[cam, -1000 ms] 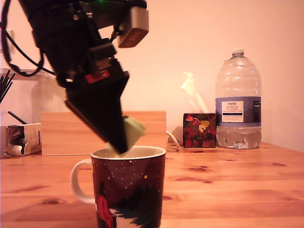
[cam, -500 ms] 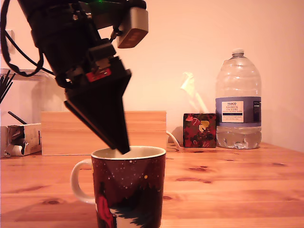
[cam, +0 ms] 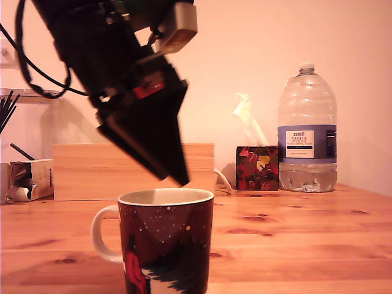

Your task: Pick up the coffee capsules from the table one by one and drop them inside the nearest coffee cup

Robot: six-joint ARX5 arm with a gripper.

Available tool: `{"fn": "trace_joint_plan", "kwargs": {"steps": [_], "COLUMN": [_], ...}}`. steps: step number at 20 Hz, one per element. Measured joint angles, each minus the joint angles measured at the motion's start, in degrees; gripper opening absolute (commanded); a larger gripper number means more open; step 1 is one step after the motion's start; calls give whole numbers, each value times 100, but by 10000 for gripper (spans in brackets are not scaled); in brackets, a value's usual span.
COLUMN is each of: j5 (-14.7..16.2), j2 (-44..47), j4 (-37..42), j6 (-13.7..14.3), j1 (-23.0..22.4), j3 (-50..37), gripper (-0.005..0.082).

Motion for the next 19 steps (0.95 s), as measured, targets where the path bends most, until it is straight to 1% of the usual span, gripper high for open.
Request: {"fn": "trace_joint_plan", "kwargs": {"steps": [2,5,8,10,14,19], "j5": [4,7,-2,4,4,68], "j2": [-269,-608,-723,-828,-1207,-1493], "j4": [367,1213,1917,2271,2636,2833], "j6": [-35,-254,-339,-437,-590,-623], "j1": [116,479,846,1005,1414,2017], "j3": [-175,-619,-955,-1139,-1491,-1987], "gripper": [-23,-23,-23,-23,-24,-24]}}
